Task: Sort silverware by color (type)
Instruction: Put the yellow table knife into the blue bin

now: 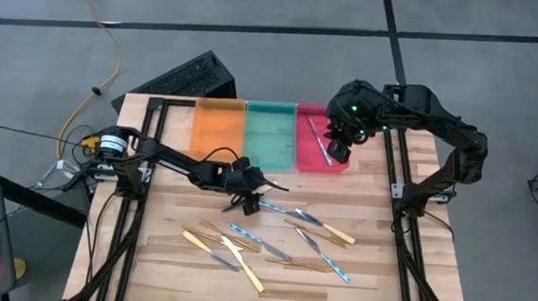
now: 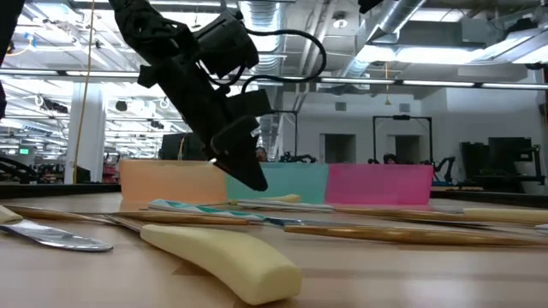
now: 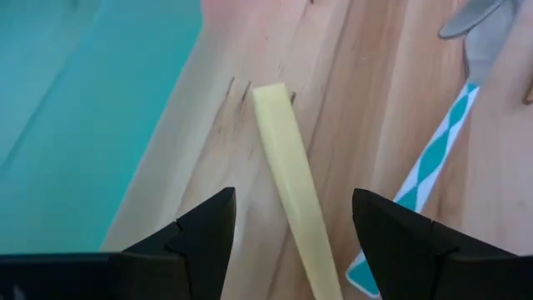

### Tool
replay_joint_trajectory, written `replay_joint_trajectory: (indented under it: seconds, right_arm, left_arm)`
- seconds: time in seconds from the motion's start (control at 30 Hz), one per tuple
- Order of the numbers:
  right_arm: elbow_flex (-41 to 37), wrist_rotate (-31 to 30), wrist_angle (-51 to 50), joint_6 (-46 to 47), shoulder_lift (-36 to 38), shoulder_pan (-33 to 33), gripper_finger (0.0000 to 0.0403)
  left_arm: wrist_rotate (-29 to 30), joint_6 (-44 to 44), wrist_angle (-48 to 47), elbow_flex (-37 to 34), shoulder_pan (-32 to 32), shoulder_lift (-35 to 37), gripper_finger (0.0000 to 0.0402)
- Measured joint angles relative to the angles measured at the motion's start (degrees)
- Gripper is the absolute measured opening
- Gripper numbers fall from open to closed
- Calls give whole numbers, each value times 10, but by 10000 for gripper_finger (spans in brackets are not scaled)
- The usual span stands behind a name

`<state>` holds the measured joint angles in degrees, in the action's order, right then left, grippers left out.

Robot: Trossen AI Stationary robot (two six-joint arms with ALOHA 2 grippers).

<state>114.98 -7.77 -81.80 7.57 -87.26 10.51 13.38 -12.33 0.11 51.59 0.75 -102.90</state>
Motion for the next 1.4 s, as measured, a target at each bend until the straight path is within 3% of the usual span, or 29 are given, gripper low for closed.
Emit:
replay_joint_trajectory:
  seconds: [0.37,0.7,1.07,1.4]
  right_arm:
    - [0,-1,4,16,0,-40,138]
    - [0,-64,4,38,0,-80,138]
    - [0,-150,-23,110,0,-146,138]
    - [-24,-274,-63,217,2,-205,138]
  left_arm:
    - [-1,-19,17,3,-5,-48,187]
    - [15,-33,8,2,-5,-46,35]
    - [-64,-39,12,-2,-7,-3,35]
    - [-69,-1,43,-2,-4,127,35]
